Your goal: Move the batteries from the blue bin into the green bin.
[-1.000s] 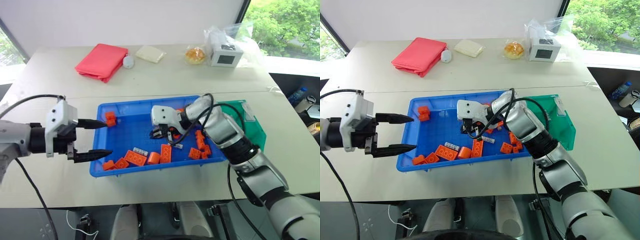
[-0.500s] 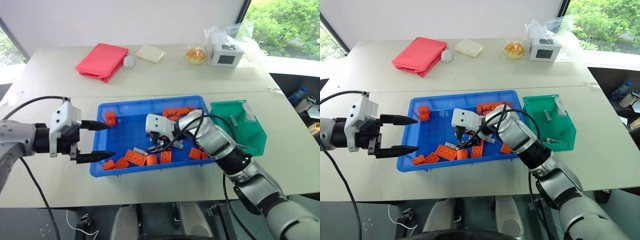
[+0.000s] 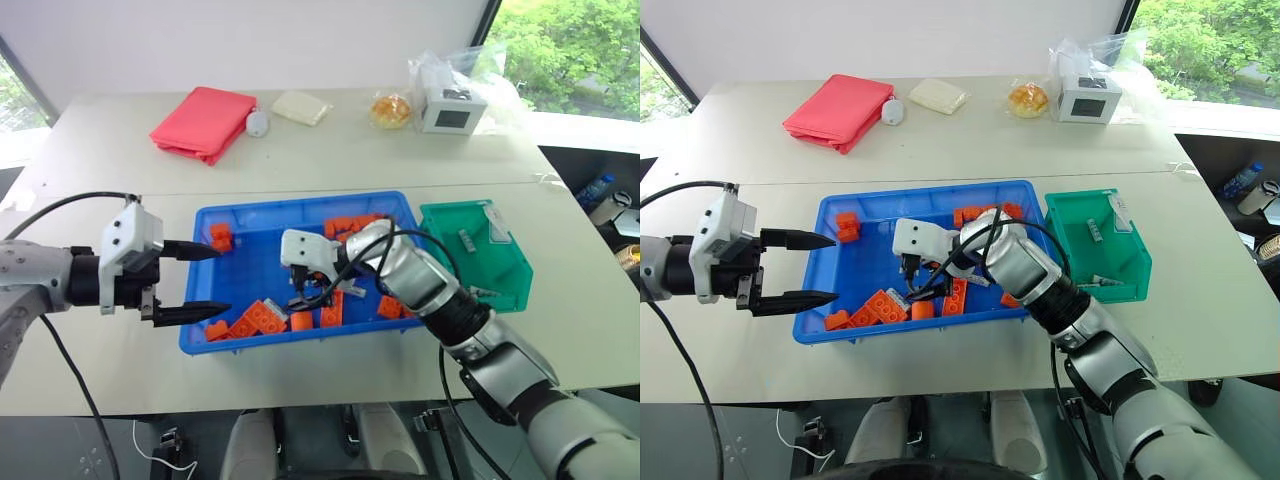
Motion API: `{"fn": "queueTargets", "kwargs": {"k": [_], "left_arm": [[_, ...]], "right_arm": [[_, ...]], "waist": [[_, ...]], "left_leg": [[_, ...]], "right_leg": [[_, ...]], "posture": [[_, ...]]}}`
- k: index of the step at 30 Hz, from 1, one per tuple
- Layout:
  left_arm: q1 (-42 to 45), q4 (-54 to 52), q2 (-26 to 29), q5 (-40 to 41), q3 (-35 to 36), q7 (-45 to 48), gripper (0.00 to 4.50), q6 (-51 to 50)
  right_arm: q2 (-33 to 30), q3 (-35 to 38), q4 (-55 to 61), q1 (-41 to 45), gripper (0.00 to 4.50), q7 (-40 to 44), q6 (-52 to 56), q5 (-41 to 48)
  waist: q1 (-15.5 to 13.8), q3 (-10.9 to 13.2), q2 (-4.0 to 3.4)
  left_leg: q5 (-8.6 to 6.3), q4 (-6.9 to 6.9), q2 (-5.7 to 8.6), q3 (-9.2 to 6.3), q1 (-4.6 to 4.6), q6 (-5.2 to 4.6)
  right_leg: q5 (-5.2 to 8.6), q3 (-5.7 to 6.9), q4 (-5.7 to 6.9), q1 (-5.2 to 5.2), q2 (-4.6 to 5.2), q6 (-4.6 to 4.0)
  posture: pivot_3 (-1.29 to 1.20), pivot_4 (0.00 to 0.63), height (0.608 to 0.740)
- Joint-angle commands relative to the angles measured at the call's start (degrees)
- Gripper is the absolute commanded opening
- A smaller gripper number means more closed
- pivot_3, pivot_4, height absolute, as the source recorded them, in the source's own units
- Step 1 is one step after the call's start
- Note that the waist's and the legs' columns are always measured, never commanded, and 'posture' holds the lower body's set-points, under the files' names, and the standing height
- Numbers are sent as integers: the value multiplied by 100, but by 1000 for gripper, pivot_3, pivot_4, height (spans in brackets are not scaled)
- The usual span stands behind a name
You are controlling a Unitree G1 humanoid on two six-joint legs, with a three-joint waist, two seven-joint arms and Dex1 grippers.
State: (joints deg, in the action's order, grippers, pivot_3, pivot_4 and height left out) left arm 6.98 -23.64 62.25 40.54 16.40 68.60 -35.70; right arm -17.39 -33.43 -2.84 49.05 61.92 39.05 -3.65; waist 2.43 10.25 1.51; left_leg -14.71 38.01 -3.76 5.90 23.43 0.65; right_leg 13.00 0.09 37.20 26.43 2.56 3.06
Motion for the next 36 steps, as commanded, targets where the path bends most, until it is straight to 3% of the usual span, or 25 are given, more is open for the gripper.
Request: {"fn": "queueTargets", "kwargs": {"k": [1, 3, 10, 24, 32, 35, 36], "left_arm": [[-8, -107, 10, 2, 103, 5, 4500, 64], [-22, -113, -6, -6, 99, -6, 4500, 81], [6, -98, -39, -45, 35, -3, 4500, 129], [73, -87, -26, -57, 21, 36, 4500, 112], [93, -72, -40, -78, 3, 45, 4500, 142], [174, 12, -49, -117, -58, 76, 4500, 180], [222, 43, -58, -135, -99, 80, 4500, 195]], "right_arm": [[-37, 159, 112, 152, 4107, 25, -33, 97], [-59, 165, 282, 137, 4307, 75, 100, 175], [28, 49, 519, 46, 4307, 28, 447, 369], [249, -306, -362, 54, 4307, -295, -332, -19], [-137, -320, -428, -49, 4307, -117, -717, -220], [-246, -244, -329, -93, 2989, -27, -669, -153], [-269, -238, -297, -117, 2358, -5, -646, -135]], "waist": [[0, 0, 0], [-6, 0, 0], [0, -1, 1], [0, -1, 1], [-6, -2, 3], [-9, -2, 3], [-7, -3, 4]], "left_leg": [[0, 0, 0, 0, 0, 0], [0, 0, 0, 0, 0, 0], [0, 0, 0, 0, 0, 0], [0, 0, 0, 0, 0, 0], [0, 0, 0, 0, -1, 0], [0, 0, 0, 0, -1, 0], [0, 0, 0, -1, -1, 0]], "right_leg": [[0, 0, 0, 0, 0, 0], [0, 0, 0, -1, 1, 0], [0, 0, 0, 0, 1, 0], [0, 0, 0, -1, 1, 0], [0, 0, -2, -4, 2, 0], [0, 0, -2, -4, 1, -1], [0, 0, -2, -4, 1, -1]], "posture": [[0, 150, 736], [0, 150, 736], [0, 150, 736], [0, 150, 736], [0, 150, 736], [0, 150, 736], [0, 150, 736]]}}
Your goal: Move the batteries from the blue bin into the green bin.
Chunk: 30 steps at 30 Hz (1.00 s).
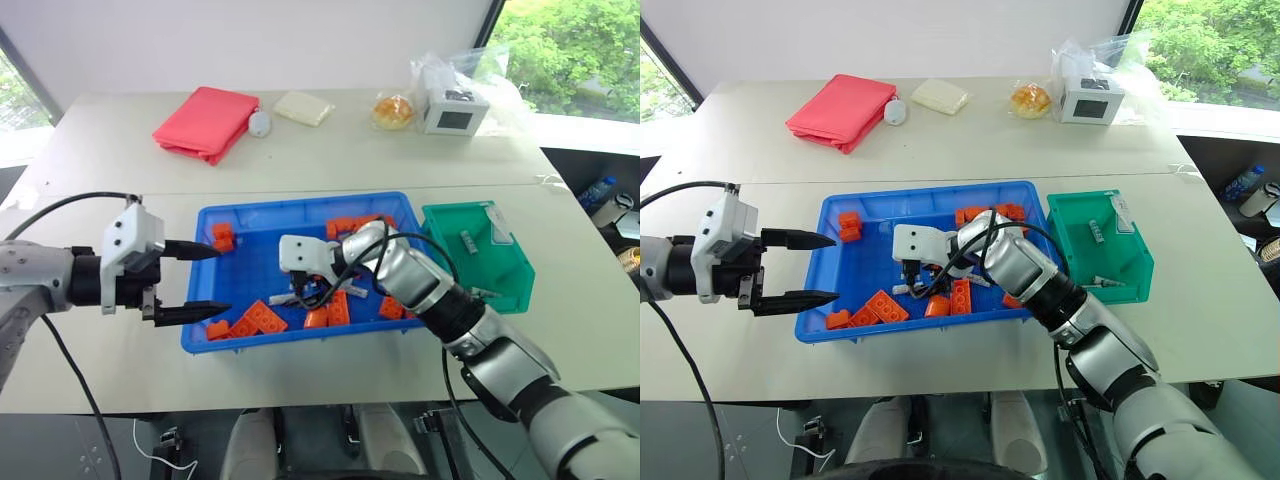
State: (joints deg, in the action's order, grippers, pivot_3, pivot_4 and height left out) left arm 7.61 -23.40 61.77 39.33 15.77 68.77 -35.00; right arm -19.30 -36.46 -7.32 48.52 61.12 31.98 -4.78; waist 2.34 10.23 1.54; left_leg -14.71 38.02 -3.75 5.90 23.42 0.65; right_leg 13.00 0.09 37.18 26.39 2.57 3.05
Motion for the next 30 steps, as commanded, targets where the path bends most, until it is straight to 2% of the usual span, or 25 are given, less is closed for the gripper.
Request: {"fn": "queueTargets", "kwargs": {"k": [1, 4, 5, 9, 12, 15, 19, 25, 30], "left_arm": [[204, 48, -16, -24, -74, 66, 4500, 139], [350, 107, -48, -42, -208, 66, 4500, 166], [400, 120, -66, -51, -256, 74, 4500, 172], [555, 172, -151, -63, -403, 77, 4500, 155], [612, 193, -234, -52, -485, 71, 4500, 140], [663, 222, -329, -42, -554, 65, 4500, 144], [843, 276, -560, 33, -658, -23, 4500, 47], [1015, 418, -1146, -211, -1018, -420, 4500, 151], [1169, 513, -1380, -268, -1132, -524, 4500, 126]], "right_arm": [[-88, 67, 168, -83, 1948, 81, 78, -16], [-66, 58, 178, -136, 234, 37, 71, -46], [-48, 83, 213, -159, 13, 34, 79, -19], [-59, 338, 431, -228, 21, 23, 380, 165], [-300, 784, 709, -207, 21, -30, 724, 342], [-753, 1451, 1002, -119, 21, -137, 1114, 531], [-1745, 2851, 1553, -256, 21, -189, 1840, 999], [-3043, 4250, 2053, -1516, 21, -602, 2089, 1061], [-3456, 5158, 2538, -2592, 21, -834, 2529, 1283]], "waist": [[2, 0, 1], [5, -1, 1], [8, -1, 1], [5, -1, 1], [-8, 0, 1], [-47, 0, 2], [-172, 2, 0], [-177, -3, 10], [-110, -2, 10]], "left_leg": [[0, 0, 0, 0, 0, 0], [0, 0, 0, 0, 0, 0], [0, 0, 0, 0, 0, 0], [0, 0, 0, 0, 0, 0], [0, 0, 0, 0, 1, 0], [0, 3, 2, 0, 4, 0], [0, 4, 3, 1, 6, 0], [-4, 1, 5, -2, 6, -7], [-4, 1, 6, -2, 2, -9]], "right_leg": [[0, 0, 0, 0, 0, 0], [0, 0, 0, 0, -1, 0], [0, 0, 1, 0, -1, 1], [0, 0, 1, 1, -2, 1], [-1, 0, 1, 1, -2, 2], [-1, 0, -2, 1, 2, 1], [0, -1, -8, 1, 3, -1], [3, 0, -17, -6, 2, 4], [-4, -6, -12, -3, -1, 16]], "posture": [[0, 150, 736], [0, 150, 736], [0, 150, 736], [0, 150, 736], [0, 150, 736], [0, 150, 736], [0, 150, 736], [0, 150, 736], [0, 150, 736]]}}
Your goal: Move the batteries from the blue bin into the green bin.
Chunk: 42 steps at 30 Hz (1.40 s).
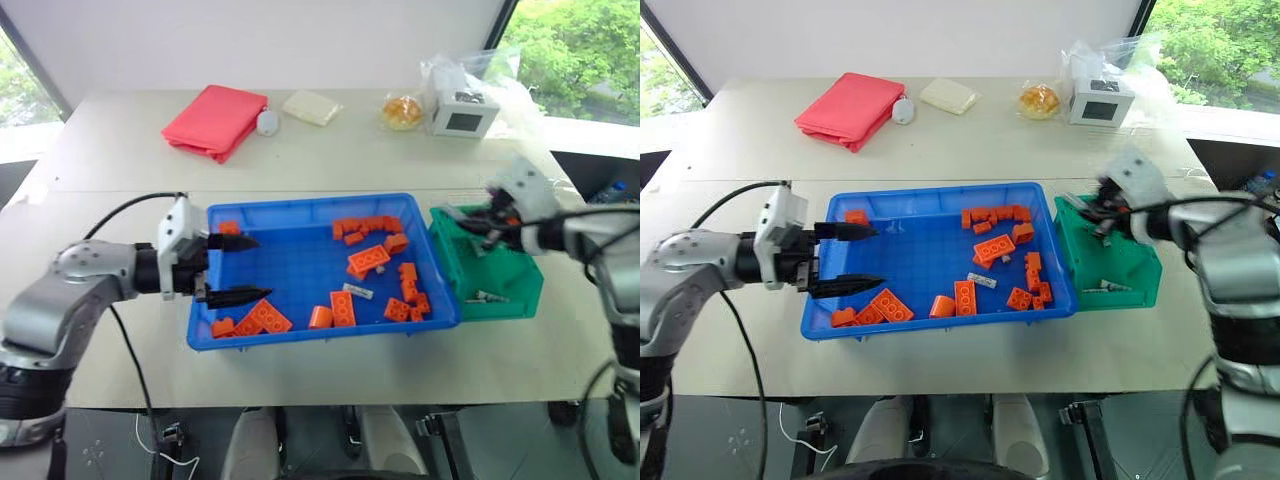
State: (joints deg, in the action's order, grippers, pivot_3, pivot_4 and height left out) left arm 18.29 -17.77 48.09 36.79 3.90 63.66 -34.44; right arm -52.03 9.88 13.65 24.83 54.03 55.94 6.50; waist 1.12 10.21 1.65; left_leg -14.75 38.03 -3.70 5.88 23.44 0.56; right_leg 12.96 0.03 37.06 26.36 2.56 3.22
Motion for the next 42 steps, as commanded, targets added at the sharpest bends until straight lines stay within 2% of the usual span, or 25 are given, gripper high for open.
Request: {"fn": "queueTargets", "kwargs": {"k": [1, 4, 8, 12, 17, 21, 25, 34, 37, 38, 41, 42], "left_arm": [[133, -39, -24, -21, 31, -15, 4500, 70], [230, 19, -45, -36, -21, -8, 4500, 72], [328, 22, -48, -34, -61, 27, 4500, 73], [337, 21, -40, -68, -71, 55, 4500, 108], [284, -69, -17, -101, -23, 48, 4500, 117], [178, -192, -4, -110, 40, -8, 4500, 86], [20, -357, 53, -62, 140, -60, 4500, 23], [-40, -503, 165, 37, 314, -173, 4500, -91], [-63, -534, 180, 45, 367, -187, 4500, -114], [-61, -528, 187, 45, 373, -188, 4500, -111], [-13, -477, 206, 35, 358, -184, 4500, -85], [22, -454, 207, 30, 344, -182, 4500, -79]], "right_arm": [[-218, 590, 501, -407, 21, -157, 168, 186], [-222, 598, 607, -612, 1482, -303, 156, 286], [-236, 385, 614, -124, 3521, -311, 15, 565], [-201, 53, 713, 576, 3521, -36, 31, 1063], [205, -943, 1033, 1151, 3521, 113, 301, 1545], [555, -1751, 1240, 883, 3521, -134, 358, 1490], [807, -2142, 1304, 638, 3521, -342, 380, 1530], [758, -2981, 623, 346, 3521, -385, -620, 871], [764, -3060, 392, 236, 2207, -356, -850, 724], [764, -3106, 319, 225, 1570, -354, -956, 635], [813, -3186, 191, 225, 146, -347, -1168, 457], [841, -3182, 183, 236, 9, -337, -1174, 447]], "waist": [[10, 0, 0], [7, 0, 0], [5, 0, 0], [2, 0, -1], [-17, 0, 2], [-38, 0, 3], [-40, 1, 4], [-33, 1, 6], [-35, 1, 6], [-34, 0, 7], [-33, -3, 11], [-34, -3, 12]], "left_leg": [[0, 0, 0, 0, -5, 0], [0, 0, -1, -7, -7, 0], [0, 4, 0, -5, -5, -1], [0, 3, -1, -6, -5, -1], [0, 0, -2, -12, -1, -1], [0, 2, -1, -10, 2, -1], [0, 4, 2, -7, 7, -1], [0, 9, 2, -8, 4, -1], [0, 9, 2, -8, 4, -1], [0, 9, 2, -8, 4, -1], [0, 9, 1, -9, -1, -1], [0, 10, 2, -9, -2, -1]], "right_leg": [[0, -1, 2, -1, -1, 1], [4, 0, 2, -7, -6, -7], [7, -2, 1, -6, -4, -11], [7, -3, 2, -4, -6, -11], [7, 1, 1, -4, -8, -10], [7, 1, 0, -3, -4, -10], [8, 2, -2, -3, 4, -9], [9, 2, -1, -5, 1, -11], [8, 2, 0, -5, 1, -9], [8, 2, 0, -6, 0, -9], [8, 2, 0, -12, 0, -10], [9, 3, 0, -13, 0, -10]], "posture": [[0, 150, 736], [0, 150, 736], [0, 150, 736], [0, 150, 736], [0, 150, 736], [0, 150, 736], [0, 150, 736], [0, 150, 736], [0, 150, 736], [0, 150, 736], [0, 150, 736], [0, 150, 736]]}}
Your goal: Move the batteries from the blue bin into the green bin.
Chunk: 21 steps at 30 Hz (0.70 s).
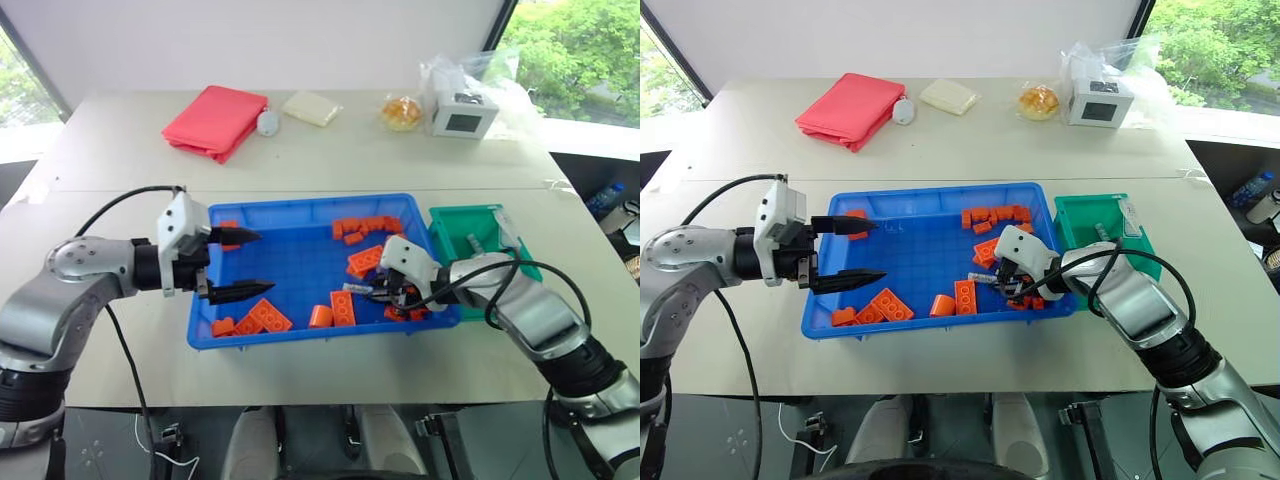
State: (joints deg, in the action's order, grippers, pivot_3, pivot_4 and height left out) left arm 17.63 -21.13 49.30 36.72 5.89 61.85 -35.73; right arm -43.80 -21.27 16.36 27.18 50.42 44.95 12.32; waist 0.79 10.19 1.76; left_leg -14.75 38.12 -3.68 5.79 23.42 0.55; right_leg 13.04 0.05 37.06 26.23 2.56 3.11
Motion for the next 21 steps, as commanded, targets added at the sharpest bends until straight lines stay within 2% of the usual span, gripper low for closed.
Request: {"fn": "queueTargets", "kwargs": {"k": [1, 5, 7, 14, 17, 21], "left_arm": [[121, -101, 83, 36, 131, 0, 4500, 52], [233, -6, 51, 3, 62, 31, 4500, 95], [263, 50, 24, -33, 17, 54, 4500, 140], [359, 245, -88, -138, -139, 139, 4500, 297], [454, 369, -164, -205, -243, 197, 4500, 369], [679, 561, -249, -278, -384, 285, 4500, 433]], "right_arm": [[35, -57, -82, 14, 23, 38, -68, -138], [26, 218, 78, 58, 23, 59, 127, 4], [-56, 647, 230, 140, 23, 79, 430, 264], [-950, 2762, -47, 590, 23, 65, 1395, 1012], [-1453, 3359, -262, 421, 23, 95, 1617, 1101], [-1726, 3711, -186, -44, 23, 60, 1739, 1183]], "waist": [[-1, -1, 2], [-3, -1, 2], [-6, -1, 2], [-45, 1, 0], [-35, 0, 3], [3, 0, 3]], "left_leg": [[0, 0, 0, 0, 0, 0], [0, 1, 0, 0, -1, 0], [0, 1, 0, 0, 0, 0], [0, 6, 5, 1, 6, 0], [-1, 1, 4, -1, 5, -1], [-2, -3, 1, -3, 3, -4]], "right_leg": [[0, 0, 0, -1, 0, 0], [0, 0, 0, -1, 0, 0], [0, 0, 1, 0, 1, 0], [0, 0, -3, -1, 8, 0], [1, 1, -6, 0, 6, -1], [-1, 1, -3, 1, -1, 2]], "posture": [[0, 150, 736], [0, 150, 736], [0, 150, 736], [0, 150, 736], [0, 150, 736], [0, 150, 736]]}}
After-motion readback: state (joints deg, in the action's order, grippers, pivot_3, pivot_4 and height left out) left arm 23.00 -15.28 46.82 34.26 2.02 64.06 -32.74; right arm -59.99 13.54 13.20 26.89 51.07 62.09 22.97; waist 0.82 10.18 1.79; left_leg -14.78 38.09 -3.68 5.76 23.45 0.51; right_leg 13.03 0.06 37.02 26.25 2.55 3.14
